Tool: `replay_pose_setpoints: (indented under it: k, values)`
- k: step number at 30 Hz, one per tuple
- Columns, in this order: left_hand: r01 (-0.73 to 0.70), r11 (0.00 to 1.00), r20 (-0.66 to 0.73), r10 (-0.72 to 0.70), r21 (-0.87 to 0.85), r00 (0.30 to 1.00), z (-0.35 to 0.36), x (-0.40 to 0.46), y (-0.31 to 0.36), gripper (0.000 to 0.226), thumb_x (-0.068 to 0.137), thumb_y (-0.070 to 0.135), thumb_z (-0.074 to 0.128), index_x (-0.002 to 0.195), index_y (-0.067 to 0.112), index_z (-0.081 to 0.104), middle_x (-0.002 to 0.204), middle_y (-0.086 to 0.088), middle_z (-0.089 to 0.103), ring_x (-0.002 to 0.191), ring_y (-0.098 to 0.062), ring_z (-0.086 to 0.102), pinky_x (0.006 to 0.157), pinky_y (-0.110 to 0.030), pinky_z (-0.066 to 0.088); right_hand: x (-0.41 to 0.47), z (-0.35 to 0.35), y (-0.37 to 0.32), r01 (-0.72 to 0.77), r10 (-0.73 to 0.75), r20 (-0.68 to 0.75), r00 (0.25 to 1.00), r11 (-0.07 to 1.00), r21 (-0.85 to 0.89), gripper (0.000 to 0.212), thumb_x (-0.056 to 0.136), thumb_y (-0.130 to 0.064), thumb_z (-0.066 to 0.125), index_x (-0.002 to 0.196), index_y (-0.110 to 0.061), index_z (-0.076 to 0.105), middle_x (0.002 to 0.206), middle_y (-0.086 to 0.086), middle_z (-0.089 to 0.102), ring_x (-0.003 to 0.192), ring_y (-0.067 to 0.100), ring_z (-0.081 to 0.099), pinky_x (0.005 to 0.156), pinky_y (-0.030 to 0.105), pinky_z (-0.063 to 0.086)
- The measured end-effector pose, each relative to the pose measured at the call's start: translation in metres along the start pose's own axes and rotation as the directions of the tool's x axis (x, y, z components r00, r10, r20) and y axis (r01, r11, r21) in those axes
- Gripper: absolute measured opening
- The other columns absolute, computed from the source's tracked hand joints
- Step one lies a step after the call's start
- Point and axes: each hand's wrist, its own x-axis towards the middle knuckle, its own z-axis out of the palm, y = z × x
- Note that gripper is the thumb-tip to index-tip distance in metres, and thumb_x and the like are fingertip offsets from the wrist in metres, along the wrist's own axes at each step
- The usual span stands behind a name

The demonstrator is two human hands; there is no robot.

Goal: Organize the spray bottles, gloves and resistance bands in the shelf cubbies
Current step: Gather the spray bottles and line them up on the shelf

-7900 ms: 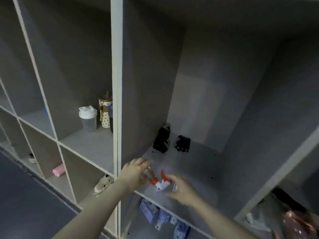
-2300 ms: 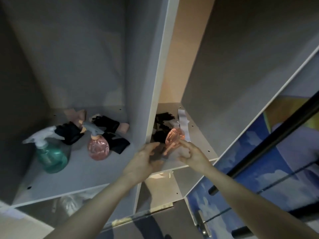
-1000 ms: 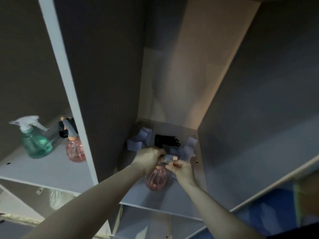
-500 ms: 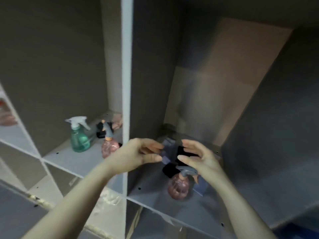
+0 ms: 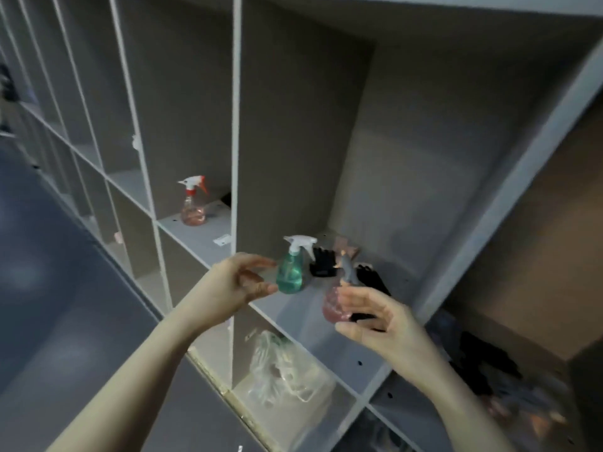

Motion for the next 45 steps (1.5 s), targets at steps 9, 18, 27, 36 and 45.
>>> replay_pose_setpoints:
  k: [9,18,27,36,45]
  values:
    - [0.042,0.997,-0.068,-0.038,0.060,0.997,-0.163,-0.005,-0.092,0.041,0.077,0.033,0.074,0.116,0.029,0.063,0.105,0.014,0.064,0.091,0.003,0.065,0.090,-0.028,0.051,0.086,0.156,-0.067,0.009,-0.010,0.015,1.000,0.999,0.045,0.043,0.075,-0.017,0.076,0.113,-0.033,0.062,0.112,-0.010,0.068,0.104,-0.003,0.061,0.093,0.022,0.048]
    - [0.058,0.996,-0.068,-0.054,0.070,0.996,-0.241,0.069,-0.173,0.038,0.079,0.030,0.074,0.114,0.035,0.062,0.115,0.008,0.061,0.094,0.002,0.062,0.091,-0.030,0.051,0.179,0.239,-0.078,-0.030,0.029,0.021,0.999,0.999,0.021,0.045,0.074,-0.017,0.079,0.112,-0.035,0.062,0.111,-0.008,0.067,0.103,-0.006,0.060,0.088,0.017,0.050]
    - [0.076,0.996,-0.091,-0.071,0.051,0.993,-0.283,0.197,-0.215,0.053,0.078,0.029,0.074,0.128,0.025,0.055,0.125,0.005,0.058,0.095,-0.009,0.066,0.087,-0.030,0.053,0.309,0.247,-0.082,-0.007,0.008,0.025,1.000,0.999,-0.040,0.045,0.077,-0.024,0.075,0.117,-0.036,0.058,0.111,-0.013,0.065,0.102,-0.011,0.057,0.086,0.014,0.048]
    - [0.096,0.993,-0.048,-0.093,0.061,0.994,-0.302,0.312,-0.267,0.063,0.078,0.024,0.075,0.136,0.022,0.049,0.134,-0.004,0.055,0.100,-0.017,0.064,0.085,-0.031,0.050,0.418,0.274,-0.070,-0.041,0.040,-0.025,0.999,0.999,-0.023,0.044,0.077,-0.016,0.076,0.103,-0.045,0.057,0.108,-0.008,0.065,0.106,0.008,0.062,0.092,0.024,0.049]
    - [-0.005,0.967,0.237,-0.057,0.255,0.970,-0.295,0.429,-0.322,0.079,0.075,0.037,0.076,0.143,0.022,0.038,0.143,-0.007,0.048,0.122,-0.023,0.054,0.102,-0.034,0.044,0.527,0.305,-0.068,-0.157,0.140,-0.177,0.974,0.984,-0.086,0.045,0.083,-0.004,0.067,0.125,-0.015,0.056,0.122,0.008,0.062,0.108,0.015,0.057,0.100,0.027,0.043]
